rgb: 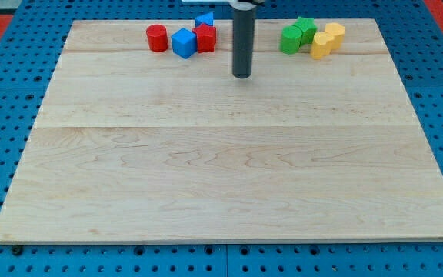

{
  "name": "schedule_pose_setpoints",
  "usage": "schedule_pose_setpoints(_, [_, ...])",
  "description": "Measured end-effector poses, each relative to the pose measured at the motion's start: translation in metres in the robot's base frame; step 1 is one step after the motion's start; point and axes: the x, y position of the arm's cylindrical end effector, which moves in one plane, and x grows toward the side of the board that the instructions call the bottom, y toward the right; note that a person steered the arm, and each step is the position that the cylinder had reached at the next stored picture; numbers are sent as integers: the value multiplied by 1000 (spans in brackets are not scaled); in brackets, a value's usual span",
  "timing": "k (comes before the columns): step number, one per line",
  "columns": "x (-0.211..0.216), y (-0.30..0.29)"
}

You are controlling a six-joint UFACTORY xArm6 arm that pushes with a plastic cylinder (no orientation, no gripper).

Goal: Place the arm to the top center

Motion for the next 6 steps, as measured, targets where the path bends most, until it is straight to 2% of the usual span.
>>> schedule_pose_setpoints(1, [22, 2])
schedule_pose_setpoints(3, [27, 2])
schedule_pose_setpoints(4, [32, 21])
schedule_pose_setpoints(5, [29, 103])
schedule_pose_setpoints(6, [-6, 204])
